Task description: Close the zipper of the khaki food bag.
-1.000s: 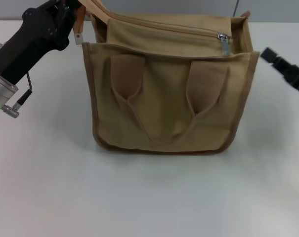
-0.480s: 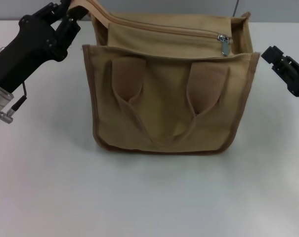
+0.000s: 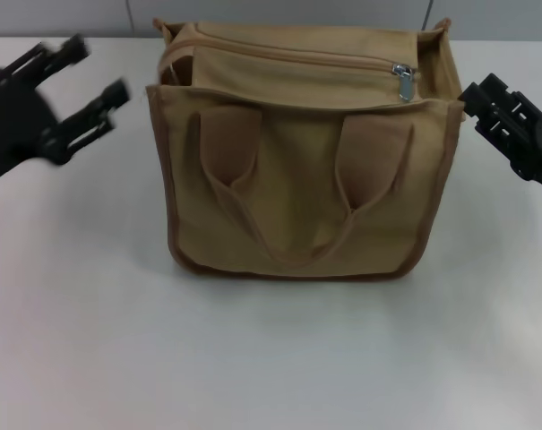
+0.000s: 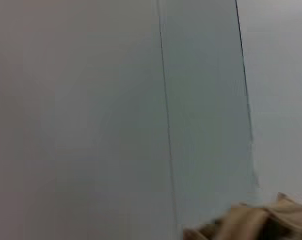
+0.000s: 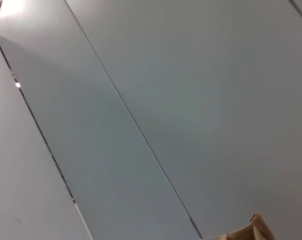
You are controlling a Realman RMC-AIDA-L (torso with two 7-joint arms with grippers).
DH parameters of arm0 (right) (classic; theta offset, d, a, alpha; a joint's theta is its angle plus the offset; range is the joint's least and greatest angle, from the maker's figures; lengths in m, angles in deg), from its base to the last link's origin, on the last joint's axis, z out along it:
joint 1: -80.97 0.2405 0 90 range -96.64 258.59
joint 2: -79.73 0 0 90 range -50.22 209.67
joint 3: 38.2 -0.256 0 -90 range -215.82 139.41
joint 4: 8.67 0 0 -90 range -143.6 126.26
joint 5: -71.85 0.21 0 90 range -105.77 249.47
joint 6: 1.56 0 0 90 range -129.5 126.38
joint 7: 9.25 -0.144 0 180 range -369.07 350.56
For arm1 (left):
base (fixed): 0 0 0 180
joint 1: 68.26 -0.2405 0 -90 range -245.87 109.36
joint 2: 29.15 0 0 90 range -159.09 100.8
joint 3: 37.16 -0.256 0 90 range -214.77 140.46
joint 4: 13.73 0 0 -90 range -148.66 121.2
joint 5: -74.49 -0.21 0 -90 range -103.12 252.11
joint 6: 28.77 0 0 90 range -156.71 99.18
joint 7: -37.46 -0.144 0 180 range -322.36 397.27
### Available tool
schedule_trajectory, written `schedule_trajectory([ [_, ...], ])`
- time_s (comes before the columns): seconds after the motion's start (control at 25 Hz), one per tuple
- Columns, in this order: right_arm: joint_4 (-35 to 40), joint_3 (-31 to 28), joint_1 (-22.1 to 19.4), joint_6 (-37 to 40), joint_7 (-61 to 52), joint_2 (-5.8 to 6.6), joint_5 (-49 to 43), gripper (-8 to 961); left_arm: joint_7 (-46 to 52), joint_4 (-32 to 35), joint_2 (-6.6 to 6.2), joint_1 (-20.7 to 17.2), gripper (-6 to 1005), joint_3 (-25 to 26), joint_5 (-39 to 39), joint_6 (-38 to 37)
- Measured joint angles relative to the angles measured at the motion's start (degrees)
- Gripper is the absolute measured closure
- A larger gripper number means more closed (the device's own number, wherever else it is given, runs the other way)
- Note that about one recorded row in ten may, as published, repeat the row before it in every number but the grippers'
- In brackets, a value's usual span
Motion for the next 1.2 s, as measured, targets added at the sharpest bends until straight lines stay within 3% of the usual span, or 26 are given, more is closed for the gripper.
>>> schedule_trajectory([
  [0.08, 0.11, 0.03, 0.06, 0.79, 0.51, 0.03, -0.13, 262, 1.92, 0.39, -1.39, -1.51, 476, -0.14, -1.78, -2.72],
  [0.12, 0.30, 0.14, 0.18, 1.75, 1.54, 0.09, -0.32, 256, 2.82, 0.26, -2.95, -2.88, 435, -0.25, -4.30, -7.38],
  [0.28, 1.41, 0.53, 0.02, 3.62, 3.43, 0.22, -1.81, 231, 2.94, -0.13, -4.18, -4.76, 241, -0.23, -7.70, -15.00],
  [0.4, 3.23, 0.61, -0.42, 6.84, 4.69, 0.25, -4.47, 213, 2.91, 0.88, -3.54, -5.91, 180, -0.67, -12.00, -19.68],
  [0.8, 10.89, 0.67, -0.33, 17.92, 9.17, 0.32, -29.21, 151, 2.68, 1.30, -0.16, -4.37, 176, -2.44, -23.89, -18.73],
  [0.92, 11.05, 0.65, -0.38, 17.91, 11.91, 0.19, -32.54, 138, 1.94, 1.64, 0.98, -3.08, 176, -2.50, -27.46, -18.04],
  [1.2, 11.03, 0.72, 0.32, 15.89, 13.43, 0.20, -38.54, 137, 1.99, 1.40, 1.88, -0.91, 176, -2.52, -32.36, -16.26],
])
